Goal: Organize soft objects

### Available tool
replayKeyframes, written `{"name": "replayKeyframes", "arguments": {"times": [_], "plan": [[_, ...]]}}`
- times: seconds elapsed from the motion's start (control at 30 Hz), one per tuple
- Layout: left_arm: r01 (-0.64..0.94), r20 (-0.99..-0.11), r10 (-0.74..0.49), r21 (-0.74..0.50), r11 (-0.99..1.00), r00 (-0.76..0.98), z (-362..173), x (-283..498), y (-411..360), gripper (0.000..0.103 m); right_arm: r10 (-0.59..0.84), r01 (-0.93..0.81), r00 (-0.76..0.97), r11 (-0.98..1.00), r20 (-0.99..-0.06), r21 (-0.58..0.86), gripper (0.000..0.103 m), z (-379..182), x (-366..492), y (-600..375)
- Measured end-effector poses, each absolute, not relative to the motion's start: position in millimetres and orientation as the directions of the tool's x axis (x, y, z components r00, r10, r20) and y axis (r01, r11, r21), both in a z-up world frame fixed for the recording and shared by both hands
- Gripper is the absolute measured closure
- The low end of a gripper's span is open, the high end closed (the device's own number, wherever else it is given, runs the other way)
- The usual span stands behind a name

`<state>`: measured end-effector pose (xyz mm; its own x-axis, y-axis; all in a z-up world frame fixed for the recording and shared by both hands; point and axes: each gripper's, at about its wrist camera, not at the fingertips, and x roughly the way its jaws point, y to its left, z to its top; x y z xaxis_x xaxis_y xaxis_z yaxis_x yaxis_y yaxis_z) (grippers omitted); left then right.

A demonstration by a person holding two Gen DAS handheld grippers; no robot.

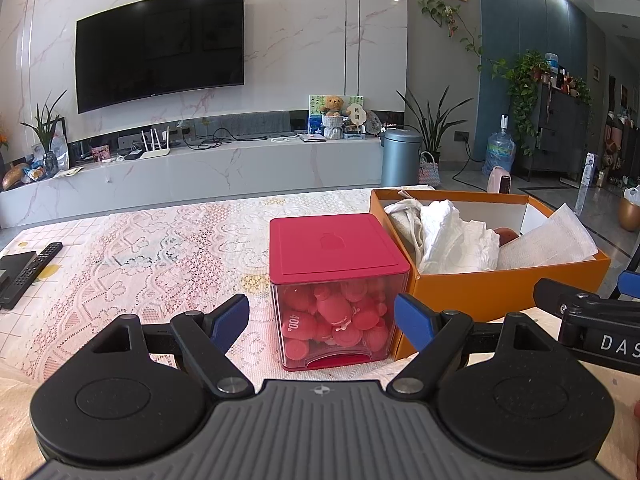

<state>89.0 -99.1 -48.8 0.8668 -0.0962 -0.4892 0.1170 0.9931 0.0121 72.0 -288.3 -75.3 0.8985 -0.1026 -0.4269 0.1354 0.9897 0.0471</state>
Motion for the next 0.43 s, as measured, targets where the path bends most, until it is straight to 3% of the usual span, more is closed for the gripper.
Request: {"name": "replayKeyframes", "arguments": {"times": [0.43], "plan": [[0.112,-0.495,-0.098,-0.002,0.994,0.863,-49.4,89.5,-96.6,0.006,-0.1,0.13,0.896,0.991,-0.432,0.041,0.003,-76.5,74.1,-289.6]]}}
